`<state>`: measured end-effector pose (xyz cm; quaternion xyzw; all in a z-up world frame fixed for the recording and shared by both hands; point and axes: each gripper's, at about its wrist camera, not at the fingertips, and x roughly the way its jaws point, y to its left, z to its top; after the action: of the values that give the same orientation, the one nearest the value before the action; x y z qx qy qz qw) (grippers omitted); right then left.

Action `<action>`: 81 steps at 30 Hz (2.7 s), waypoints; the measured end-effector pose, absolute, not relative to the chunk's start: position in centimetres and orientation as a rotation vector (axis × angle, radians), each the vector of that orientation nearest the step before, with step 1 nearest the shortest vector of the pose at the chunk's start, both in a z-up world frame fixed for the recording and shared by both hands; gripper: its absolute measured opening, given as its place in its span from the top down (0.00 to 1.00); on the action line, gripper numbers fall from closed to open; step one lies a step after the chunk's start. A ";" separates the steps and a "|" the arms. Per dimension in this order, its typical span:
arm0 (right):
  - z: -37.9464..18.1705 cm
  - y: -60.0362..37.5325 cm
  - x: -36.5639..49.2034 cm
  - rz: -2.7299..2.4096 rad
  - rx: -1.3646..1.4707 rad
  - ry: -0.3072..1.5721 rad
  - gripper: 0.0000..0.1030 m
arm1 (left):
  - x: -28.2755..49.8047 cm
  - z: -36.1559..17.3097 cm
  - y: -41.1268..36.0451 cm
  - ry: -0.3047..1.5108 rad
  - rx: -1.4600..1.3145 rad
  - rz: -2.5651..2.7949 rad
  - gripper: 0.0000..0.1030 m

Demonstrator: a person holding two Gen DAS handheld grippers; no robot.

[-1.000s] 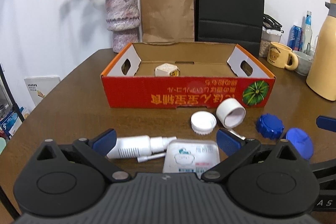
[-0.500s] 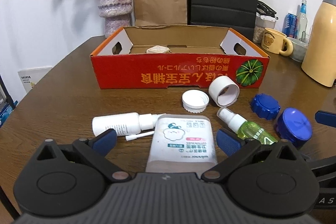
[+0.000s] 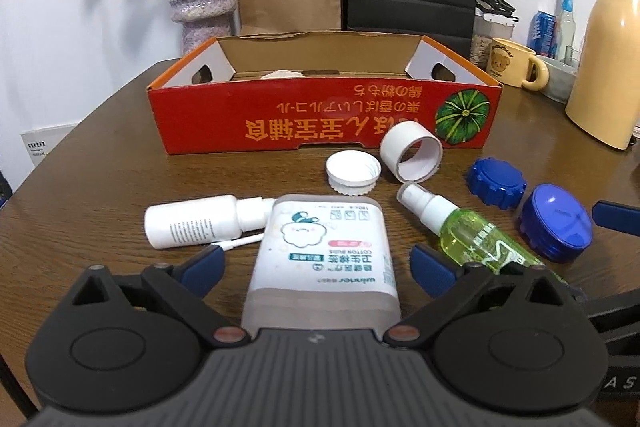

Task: Organize rigid objects

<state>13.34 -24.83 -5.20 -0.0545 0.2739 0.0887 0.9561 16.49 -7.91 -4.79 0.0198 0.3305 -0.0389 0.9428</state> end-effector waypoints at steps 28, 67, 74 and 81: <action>-5.0 -23.2 12.5 0.232 -0.147 0.505 0.10 | 15.7 -4.1 -5.3 0.603 0.007 -0.079 0.35; -4.9 -20.8 13.6 0.287 -0.090 0.541 0.71 | 15.2 -3.1 -2.7 0.549 -0.001 -0.065 0.35; -3.4 -20.8 14.0 0.282 -0.079 0.500 0.71 | 15.7 -1.6 -3.1 0.527 0.008 -0.069 0.35; -2.0 -21.1 15.0 0.273 -0.067 0.469 0.71 | 16.3 -0.2 -3.5 0.501 0.009 -0.073 0.35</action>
<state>15.03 -21.05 -1.99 -0.0333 0.2314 0.1350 0.9629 16.31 -3.52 -0.18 0.0043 0.2479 -0.0360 0.9681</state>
